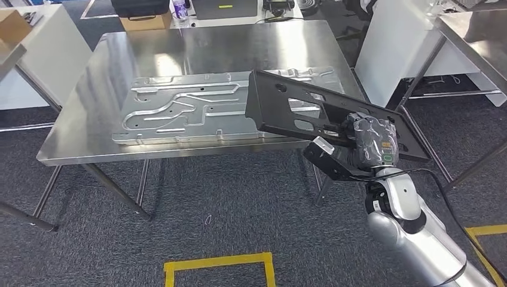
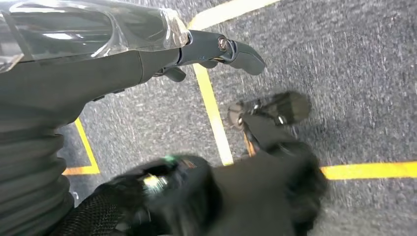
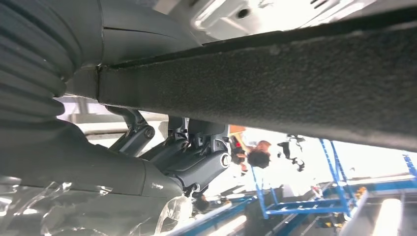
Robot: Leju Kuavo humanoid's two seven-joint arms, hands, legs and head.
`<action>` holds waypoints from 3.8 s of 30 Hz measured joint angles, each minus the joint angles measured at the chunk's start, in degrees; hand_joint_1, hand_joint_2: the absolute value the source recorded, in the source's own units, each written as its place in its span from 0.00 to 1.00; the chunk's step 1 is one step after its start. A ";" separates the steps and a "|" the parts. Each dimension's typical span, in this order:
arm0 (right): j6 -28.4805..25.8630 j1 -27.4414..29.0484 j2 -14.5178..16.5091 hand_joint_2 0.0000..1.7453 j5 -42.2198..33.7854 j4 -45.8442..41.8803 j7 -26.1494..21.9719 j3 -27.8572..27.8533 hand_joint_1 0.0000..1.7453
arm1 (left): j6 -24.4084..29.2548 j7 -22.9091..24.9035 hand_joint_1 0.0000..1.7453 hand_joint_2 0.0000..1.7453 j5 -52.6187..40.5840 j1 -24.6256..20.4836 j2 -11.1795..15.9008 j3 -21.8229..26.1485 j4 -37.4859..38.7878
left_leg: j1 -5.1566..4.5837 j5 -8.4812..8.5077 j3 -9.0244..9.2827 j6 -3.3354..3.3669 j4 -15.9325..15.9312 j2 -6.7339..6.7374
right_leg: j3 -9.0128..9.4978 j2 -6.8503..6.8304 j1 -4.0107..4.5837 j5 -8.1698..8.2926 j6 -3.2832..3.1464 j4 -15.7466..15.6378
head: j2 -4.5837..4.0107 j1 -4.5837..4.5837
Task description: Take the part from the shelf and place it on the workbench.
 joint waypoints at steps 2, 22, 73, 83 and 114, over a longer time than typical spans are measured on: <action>0.00 -0.03 0.03 1.00 0.01 -0.01 -0.02 0.00 1.00 | 0.02 -0.01 0.00 1.00 -0.08 0.06 -0.02 -0.01 0.00 | -0.45 0.41 0.70 0.57 -2.14 0.32 | 0.29 -0.86 0.20 -0.28 0.61 -0.06 | 0.00 0.09; 1.03 -1.13 1.02 1.00 -0.37 0.19 -1.11 0.89 1.00 | 0.04 5.16 0.00 1.00 1.46 -0.08 -0.23 0.05 0.00 | -0.39 -0.47 2.28 2.16 -2.42 -5.95 | -1.36 5.15 0.45 0.93 0.78 0.09 | 0.00 0.51; 3.32 -1.99 2.62 1.00 -1.24 2.01 -5.75 3.52 1.00 | -0.18 3.73 0.00 1.00 0.48 0.53 0.33 0.01 0.24 | -0.87 -1.70 5.58 3.69 -3.75 -4.68 | -7.22 4.85 0.27 -7.17 2.19 9.51 | 0.00 0.80; 7.43 -3.07 3.49 1.00 -2.96 1.99 -9.32 7.83 1.00 | -0.49 3.76 0.00 1.00 0.32 -0.04 0.29 -0.05 0.26 | -0.21 -7.31 0.74 0.20 9.93 -3.90 | -2.62 4.48 0.09 2.73 -0.97 -0.79 | 0.00 0.62; 8.04 -4.18 1.64 1.00 -4.29 2.47 -6.08 9.60 1.00 | 0.01 3.69 0.00 1.00 0.68 0.52 0.42 -0.08 0.28 | -0.73 -7.41 -0.74 1.03 10.64 -3.83 | -0.46 4.77 0.94 2.79 -1.85 -2.38 | 0.00 1.21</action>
